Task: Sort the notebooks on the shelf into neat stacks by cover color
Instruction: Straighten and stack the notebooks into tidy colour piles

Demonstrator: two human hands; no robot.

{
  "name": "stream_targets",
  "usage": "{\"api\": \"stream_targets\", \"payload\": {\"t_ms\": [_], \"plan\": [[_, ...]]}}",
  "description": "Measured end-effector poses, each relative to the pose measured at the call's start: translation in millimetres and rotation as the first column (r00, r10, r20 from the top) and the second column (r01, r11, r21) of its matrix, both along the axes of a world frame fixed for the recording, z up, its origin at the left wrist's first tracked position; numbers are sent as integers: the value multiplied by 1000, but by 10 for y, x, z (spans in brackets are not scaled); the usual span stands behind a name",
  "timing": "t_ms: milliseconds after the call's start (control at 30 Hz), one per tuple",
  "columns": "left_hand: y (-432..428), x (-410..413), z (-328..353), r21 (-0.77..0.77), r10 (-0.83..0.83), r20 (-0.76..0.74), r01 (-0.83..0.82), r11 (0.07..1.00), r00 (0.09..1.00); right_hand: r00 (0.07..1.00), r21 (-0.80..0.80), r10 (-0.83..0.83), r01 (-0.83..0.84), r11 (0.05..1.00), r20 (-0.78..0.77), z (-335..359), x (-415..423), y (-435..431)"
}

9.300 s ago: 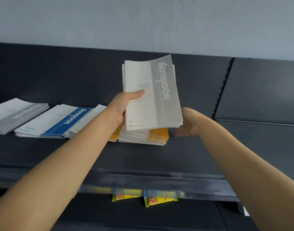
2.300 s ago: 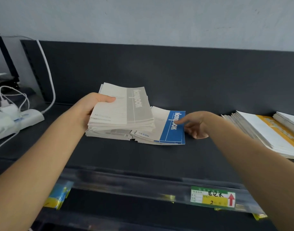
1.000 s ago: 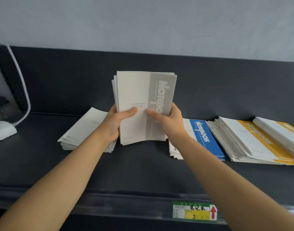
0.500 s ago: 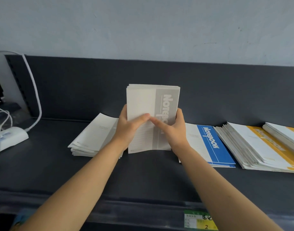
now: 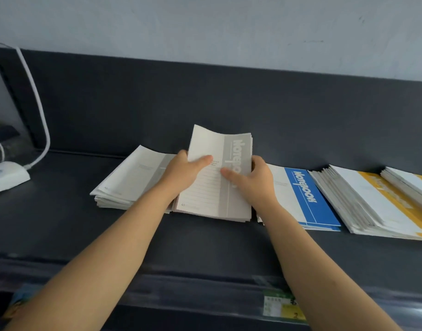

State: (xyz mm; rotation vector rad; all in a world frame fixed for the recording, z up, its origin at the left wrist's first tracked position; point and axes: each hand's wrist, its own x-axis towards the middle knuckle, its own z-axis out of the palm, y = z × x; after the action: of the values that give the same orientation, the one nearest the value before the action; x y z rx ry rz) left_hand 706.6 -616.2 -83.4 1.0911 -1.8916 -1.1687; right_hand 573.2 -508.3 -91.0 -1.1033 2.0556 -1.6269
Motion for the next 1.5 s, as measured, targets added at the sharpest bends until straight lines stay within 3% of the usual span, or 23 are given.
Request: {"api": "stream_targets", "payload": {"t_ms": [167,300,400,533,600,667,733,800,867,967,1100,1167,1267,1367,1433,1500], "plan": [[-6,-80,-5,11,-46,80,45,999,996,994,194,-42,61,979,-101,-38,-70,-40],[-25,-75,0,-99,-91,134,105,989,987,941,312,34,77,947,-336,-59,-32,-69],[-8,-29,7,-119,-104,172,126,985,980,892,303,69,79,950,-448,-42,-2,-73],[-61,191,158,-150,-47,39,53,987,998,901,335,110,41,941,-419,31,110,-70],[-200,393,226,-192,37,41,-28,981,998,868,303,153,-3,953,-472,88,244,-85],[-383,645,271,-295,190,185,-130,947,964,843,252,192,-69,965,-503,190,429,-132],[-528,904,302,-334,320,410,-186,924,854,825,292,285,-154,944,-488,273,620,-232],[-603,1089,325,-251,302,602,-184,950,739,795,424,380,-173,889,-472,340,815,-363],[-705,1175,301,-108,202,637,-173,979,744,729,562,432,-79,823,-530,370,972,-488],[-829,1217,252,104,73,496,-143,984,865,658,676,479,61,735,-581,327,1107,-641],[-938,1214,267,318,-65,365,-59,946,929,665,736,494,125,665,-560,238,1161,-776],[-963,1212,288,432,-177,300,32,901,937,682,733,477,126,669,-554,237,1157,-810],[-1014,1224,256,429,-198,239,79,900,951,687,704,445,138,697,-575,247,1134,-812],[-1022,1273,259,396,-144,27,122,910,989,748,535,273,127,835,-605,262,1100,-832],[-1035,1310,281,364,-127,-202,195,911,971,885,352,134,36,935,-445,287,1076,-862],[-1049,1324,293,298,-150,-409,287,910,900,984,162,117,-94,982,-136,327,1059,-902]]}}
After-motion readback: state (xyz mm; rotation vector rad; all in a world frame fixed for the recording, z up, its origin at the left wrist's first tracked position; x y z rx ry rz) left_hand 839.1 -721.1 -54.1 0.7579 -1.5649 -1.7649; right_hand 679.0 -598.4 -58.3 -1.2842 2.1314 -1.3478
